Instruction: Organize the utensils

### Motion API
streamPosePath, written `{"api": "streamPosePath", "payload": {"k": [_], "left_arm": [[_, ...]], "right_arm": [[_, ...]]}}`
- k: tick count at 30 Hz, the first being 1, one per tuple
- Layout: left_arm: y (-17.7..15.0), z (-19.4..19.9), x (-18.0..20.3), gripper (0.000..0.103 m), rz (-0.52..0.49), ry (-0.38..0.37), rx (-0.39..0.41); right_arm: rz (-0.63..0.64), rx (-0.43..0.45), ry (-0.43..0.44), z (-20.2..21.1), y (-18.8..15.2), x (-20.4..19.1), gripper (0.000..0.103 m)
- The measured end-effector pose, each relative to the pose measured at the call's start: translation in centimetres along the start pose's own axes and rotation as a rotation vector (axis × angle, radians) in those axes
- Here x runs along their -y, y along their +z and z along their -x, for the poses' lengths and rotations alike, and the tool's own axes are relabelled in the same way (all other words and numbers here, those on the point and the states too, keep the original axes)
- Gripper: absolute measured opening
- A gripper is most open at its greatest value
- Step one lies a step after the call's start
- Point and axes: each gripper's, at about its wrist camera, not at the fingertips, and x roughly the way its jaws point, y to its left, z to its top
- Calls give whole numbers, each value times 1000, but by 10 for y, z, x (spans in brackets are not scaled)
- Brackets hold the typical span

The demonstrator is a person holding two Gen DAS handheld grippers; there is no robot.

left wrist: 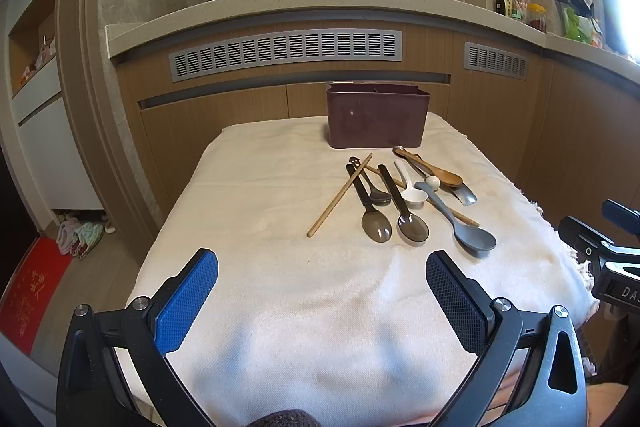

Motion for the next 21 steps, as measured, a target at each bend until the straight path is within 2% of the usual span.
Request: {"api": "streamPosePath", "payload": {"k": [21], "left_arm": [[0,0,0,103,-1,0,-3]], "right_arm": [[-3,-7,1,-1,-1,0,103]]}}
